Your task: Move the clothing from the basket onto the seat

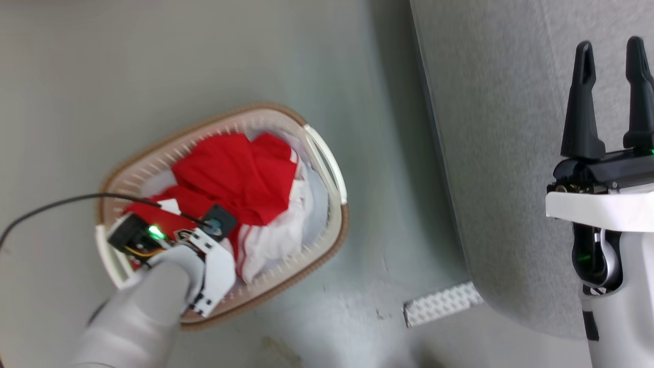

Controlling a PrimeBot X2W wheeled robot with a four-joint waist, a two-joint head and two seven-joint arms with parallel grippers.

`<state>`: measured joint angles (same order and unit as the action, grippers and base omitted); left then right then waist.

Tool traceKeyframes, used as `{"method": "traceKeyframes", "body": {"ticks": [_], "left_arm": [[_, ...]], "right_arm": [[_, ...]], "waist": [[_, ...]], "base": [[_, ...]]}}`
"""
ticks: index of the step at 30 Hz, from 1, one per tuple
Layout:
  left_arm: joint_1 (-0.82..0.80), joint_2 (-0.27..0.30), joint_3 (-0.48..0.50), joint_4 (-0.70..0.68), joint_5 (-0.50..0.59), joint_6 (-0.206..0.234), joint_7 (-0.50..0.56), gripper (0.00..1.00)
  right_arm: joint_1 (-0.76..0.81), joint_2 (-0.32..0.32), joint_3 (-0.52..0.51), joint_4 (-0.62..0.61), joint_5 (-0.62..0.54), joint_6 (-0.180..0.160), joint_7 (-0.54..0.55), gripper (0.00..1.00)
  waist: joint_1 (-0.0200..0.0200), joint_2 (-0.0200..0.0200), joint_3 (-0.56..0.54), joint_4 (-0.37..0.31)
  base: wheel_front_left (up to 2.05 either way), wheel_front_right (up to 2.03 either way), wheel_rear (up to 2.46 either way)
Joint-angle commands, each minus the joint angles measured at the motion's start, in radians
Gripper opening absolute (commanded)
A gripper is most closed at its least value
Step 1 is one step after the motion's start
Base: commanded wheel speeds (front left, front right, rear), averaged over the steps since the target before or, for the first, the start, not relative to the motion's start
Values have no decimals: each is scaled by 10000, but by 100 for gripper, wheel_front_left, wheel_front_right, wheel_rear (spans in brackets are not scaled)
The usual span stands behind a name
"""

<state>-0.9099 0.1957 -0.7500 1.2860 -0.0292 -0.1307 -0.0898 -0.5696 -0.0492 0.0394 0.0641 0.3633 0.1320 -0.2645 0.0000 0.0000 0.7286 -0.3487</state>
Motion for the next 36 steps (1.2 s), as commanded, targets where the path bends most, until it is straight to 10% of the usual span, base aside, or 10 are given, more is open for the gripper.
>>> {"method": "traceKeyframes", "body": {"ticks": [1,18,36], "left_arm": [[208,-175,-37,13,-282,9,-250,0],[1437,-1196,-73,-1112,-2498,10,-1683,0],[3089,-723,1261,-5620,-3617,316,-1748,0]], "right_arm": [[211,-22,-74,101,-173,-25,2,100],[1377,-25,19,954,-1056,-25,3,100],[2696,-22,-35,1419,-1016,-25,4,100]], "waist": [[0,0,-895,480],[0,0,-4278,1942],[0,0,-6480,2824]], "base": [[0,0,0],[0,0,0],[0,0,0]]}}
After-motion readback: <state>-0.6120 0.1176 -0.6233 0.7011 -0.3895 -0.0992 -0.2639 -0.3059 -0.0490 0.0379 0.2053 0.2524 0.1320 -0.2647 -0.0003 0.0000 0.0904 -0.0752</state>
